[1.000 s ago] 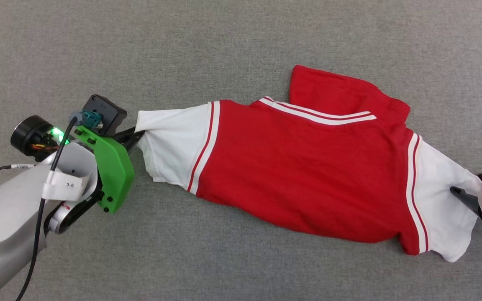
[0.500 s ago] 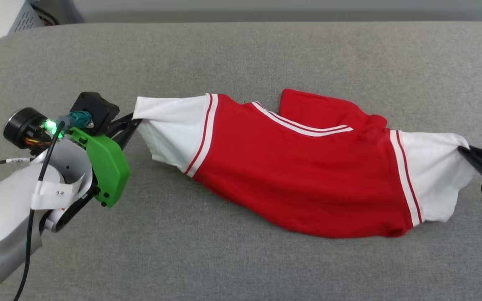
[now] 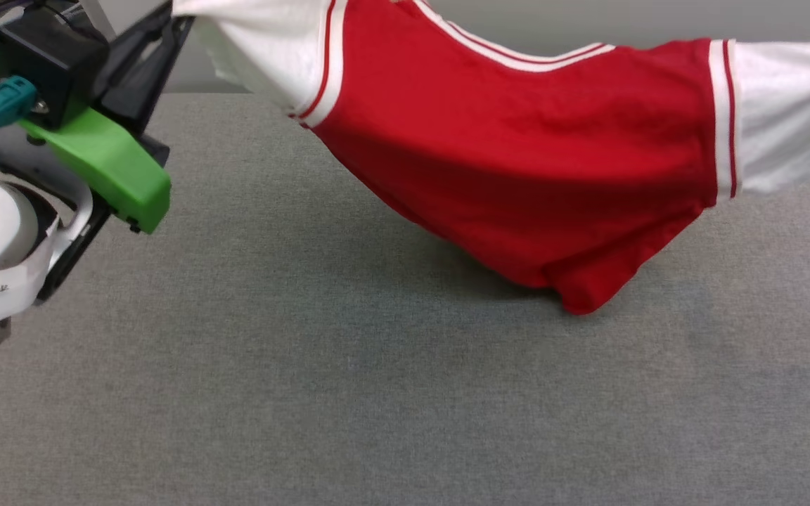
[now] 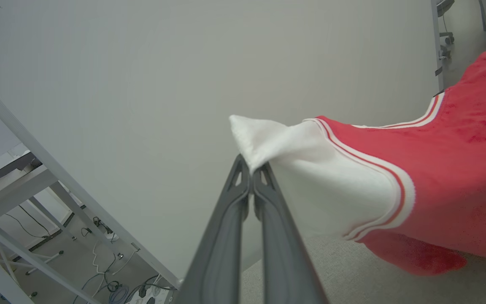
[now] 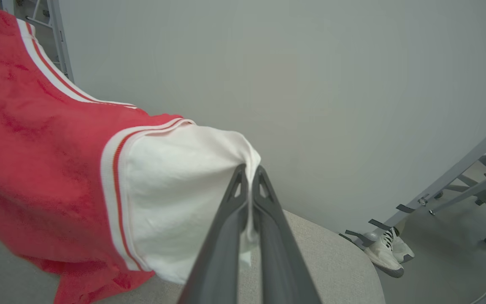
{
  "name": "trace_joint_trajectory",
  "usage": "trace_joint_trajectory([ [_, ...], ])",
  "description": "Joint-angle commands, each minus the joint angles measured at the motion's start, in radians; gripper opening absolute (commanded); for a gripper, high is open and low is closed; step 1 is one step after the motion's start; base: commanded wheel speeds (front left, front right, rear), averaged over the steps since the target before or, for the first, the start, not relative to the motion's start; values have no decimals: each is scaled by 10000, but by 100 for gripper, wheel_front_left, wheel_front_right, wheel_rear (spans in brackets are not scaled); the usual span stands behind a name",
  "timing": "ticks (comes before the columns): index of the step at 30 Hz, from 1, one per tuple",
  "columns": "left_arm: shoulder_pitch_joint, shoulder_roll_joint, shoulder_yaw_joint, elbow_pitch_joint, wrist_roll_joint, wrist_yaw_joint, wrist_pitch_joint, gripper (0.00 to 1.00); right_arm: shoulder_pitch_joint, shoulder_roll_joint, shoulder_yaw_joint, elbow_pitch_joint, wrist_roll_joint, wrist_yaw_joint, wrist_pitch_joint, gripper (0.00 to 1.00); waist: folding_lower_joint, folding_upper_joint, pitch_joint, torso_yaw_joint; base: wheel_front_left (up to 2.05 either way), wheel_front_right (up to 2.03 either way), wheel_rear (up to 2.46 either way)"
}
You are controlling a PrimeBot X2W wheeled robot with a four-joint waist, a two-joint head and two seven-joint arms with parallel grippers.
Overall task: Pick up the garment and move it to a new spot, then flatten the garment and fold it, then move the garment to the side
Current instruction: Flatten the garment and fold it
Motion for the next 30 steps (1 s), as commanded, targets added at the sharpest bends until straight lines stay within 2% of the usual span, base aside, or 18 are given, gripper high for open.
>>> trace_joint_trajectory([
  [1,-311,27,138,-48,192,97,-114,0,-339,235,-381,-186,-264,-4,-171,0,0,0,-44,-15,0,0,0],
  [7,-1229,-191,543,-76,455,16,-314,0,-1187,851,-1214,-626,-1082,-4,-172,0,0,0,-11,-48,0,0,0],
  [10,-1699,-316,662,54,622,-71,-321,0,-1652,958,-1325,-704,-1301,-4,-62,0,0,0,134,-43,0,0,0],
  [16,-2780,-915,897,515,912,-200,-371,0,-2936,1060,-1210,-510,-1466,-4,141,0,0,0,814,-14,0,0,0],
  [22,-4174,-1524,1046,1334,1154,-579,-117,0,-5029,975,-779,150,-1626,-4,188,0,0,0,1910,-44,0,0,0],
  [30,-6157,-2383,1355,3262,1380,-1095,-127,0,-8412,1125,305,2140,-2180,-4,-76,0,0,0,3336,-146,0,0,0],
])
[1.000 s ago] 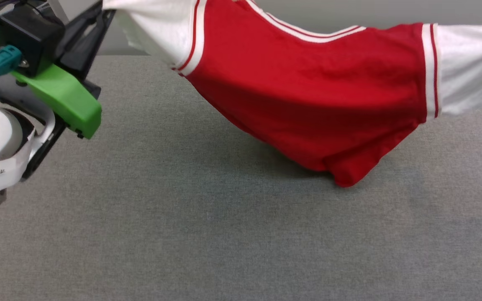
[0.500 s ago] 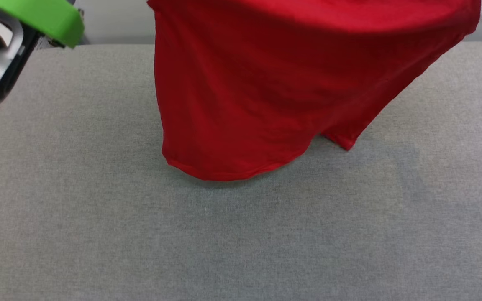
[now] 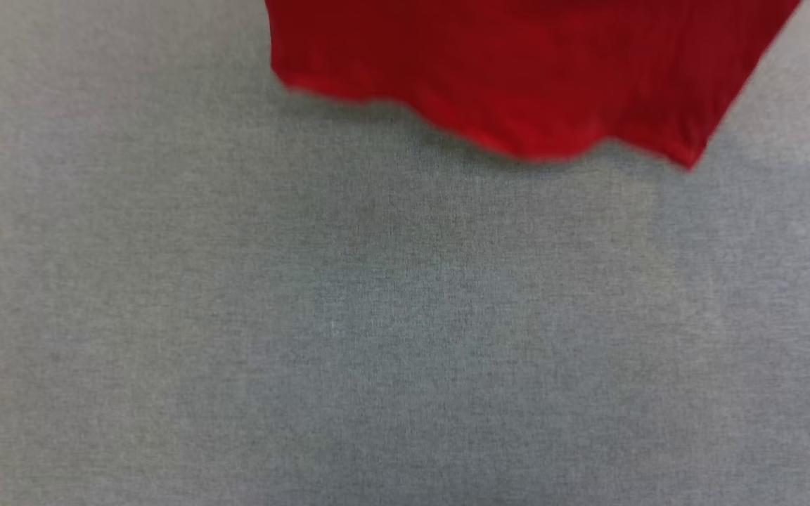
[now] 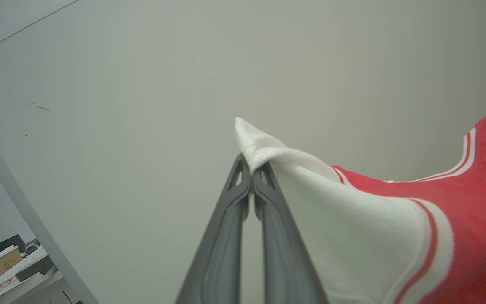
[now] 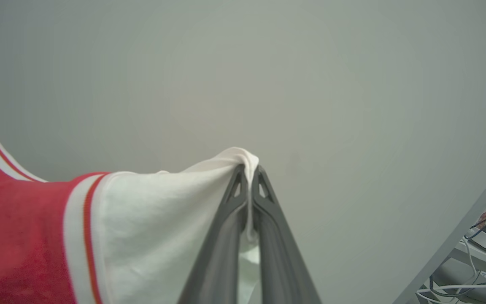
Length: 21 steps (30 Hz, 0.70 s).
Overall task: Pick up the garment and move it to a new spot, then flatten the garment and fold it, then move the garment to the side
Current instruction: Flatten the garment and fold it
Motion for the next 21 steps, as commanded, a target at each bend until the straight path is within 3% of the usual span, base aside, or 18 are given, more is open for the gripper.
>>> trace_joint_trajectory([
  [1,-496,-170,107,327,99,-109,-93,0,-661,50,179,309,-150,-6,-182,0,-1,0,1001,-76,0,0,0],
  [12,-2751,-1052,503,2909,385,-629,-931,0,-4507,731,1512,3295,-941,-6,-1569,0,-1,0,2088,-55,0,0,0],
  [21,-2577,-1273,414,4189,354,-933,-1594,0,-5224,1211,2450,4973,-710,-6,-2632,0,-1,0,2515,-11,0,0,0],
])
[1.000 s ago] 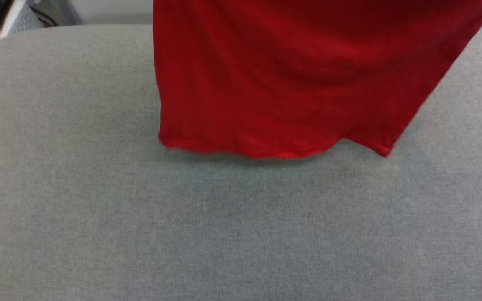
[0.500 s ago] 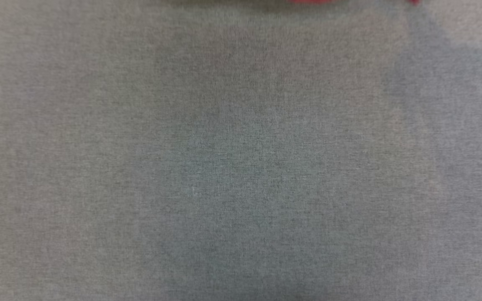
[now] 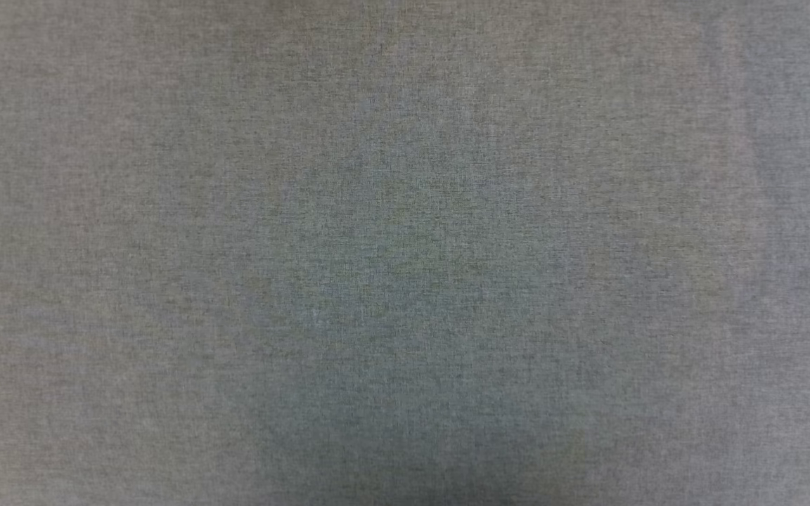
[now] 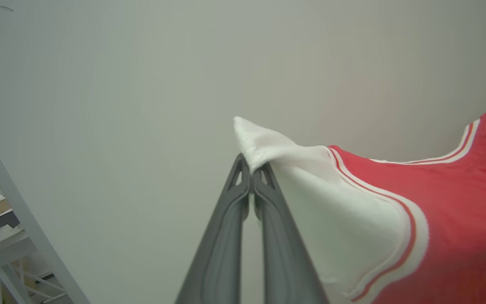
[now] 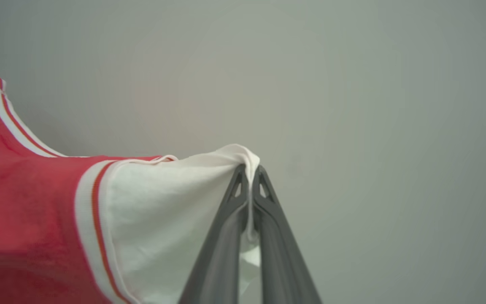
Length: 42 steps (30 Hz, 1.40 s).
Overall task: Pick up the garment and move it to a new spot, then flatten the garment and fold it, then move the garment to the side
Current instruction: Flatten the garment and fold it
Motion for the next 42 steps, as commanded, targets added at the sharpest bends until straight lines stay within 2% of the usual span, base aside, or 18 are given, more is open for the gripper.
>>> trace_joint_trajectory([
  [1,296,-72,-35,119,46,-79,-156,0,131,69,93,155,198,-6,-206,0,-2,-1,73,21,0,0,0],
  [7,1460,-62,-1,146,-132,-137,-498,0,1164,99,705,321,751,-6,-841,0,-2,-1,-130,70,0,0,0],
  [11,3271,304,153,-585,-305,62,-593,0,2628,-83,1294,-177,1410,-6,-1179,0,-2,-1,-680,46,0,0,0],
  [17,6544,907,747,-2291,-695,708,-606,0,4982,-376,1716,-909,2226,-6,-1518,0,-2,-1,-1651,50,0,0,0],
  [24,10525,1137,1235,-3866,-999,1460,-607,0,8177,-612,2038,-1889,2566,-6,-1722,0,-2,-1,-2895,56,0,0,0],
  [29,13178,1230,1773,-4682,-1318,1905,-608,0,10415,-683,1791,-2538,2515,-6,-1568,0,-2,-1,-3644,25,0,0,0],
  [33,14920,1197,1940,-4903,-1366,2075,-608,0,12169,-755,1371,-2785,2530,-6,-1425,0,-2,-1,-4123,101,0,0,0],
  [42,17222,619,1793,-4247,-1075,2435,-608,0,15593,-307,45,-2721,2178,-6,-1561,0,-2,-1,-4974,231,0,0,0],
])
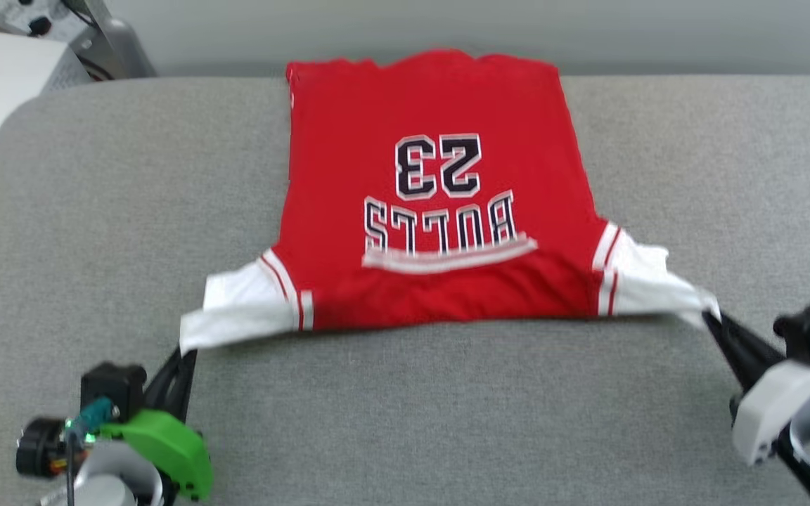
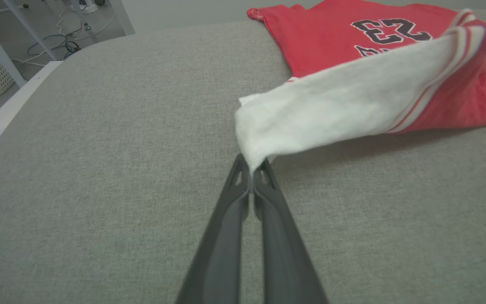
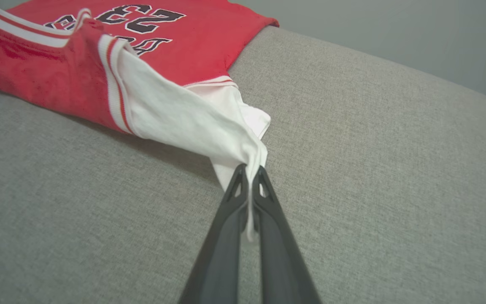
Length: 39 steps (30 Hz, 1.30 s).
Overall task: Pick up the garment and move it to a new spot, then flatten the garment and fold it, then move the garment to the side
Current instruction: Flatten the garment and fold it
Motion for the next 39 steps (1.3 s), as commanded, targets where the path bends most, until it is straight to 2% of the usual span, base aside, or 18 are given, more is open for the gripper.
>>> trace_joint_trajectory([
  [1,343,-134,150,136,149,110,-58,0,393,111,-246,20,-83,-6,-69,0,2,0,-398,92,0,0,0],
  [11,2096,-1140,1325,556,439,-97,-58,0,3166,988,-2406,140,-600,-6,-438,0,2,0,-1003,260,0,0,0],
  [15,2712,-1375,1685,704,714,-271,-58,0,4065,1344,-3100,-13,-816,-6,-449,0,2,0,-1088,305,0,0,0],
  [20,2997,-1674,2068,790,1014,-481,-58,0,4866,1704,-3520,-356,-1041,-6,-134,0,2,0,-1132,378,0,0,0],
  [24,2916,-1934,2280,742,1411,-656,-59,0,4879,2008,-4146,-648,-1319,-6,-25,0,2,0,-1115,369,0,0,0],
  [25,2887,-1990,2329,726,1480,-693,-59,0,4828,2094,-4258,-706,-1368,-6,2,11,2,0,-1109,363,0,0,0],
  [26,2848,-2048,2378,704,1587,-732,-59,0,4755,2189,-4388,-772,-1434,-6,52,40,2,0,-1103,359,0,0,0],
  [27,2822,-2097,2412,690,1665,-761,-59,0,4691,2248,-4484,-831,-1507,-6,83,100,2,0,-1096,358,0,0,0],
  [33,2696,-2400,2685,437,2136,-896,-59,0,4322,2372,-5097,-1457,-1882,-6,121,100,2,0,-970,440,0,0,0],
  [39,2606,-2650,3007,-45,2635,-958,-59,0,3483,1937,-6069,-3079,-2041,-6,461,100,2,0,-609,599,0,0,0],
])
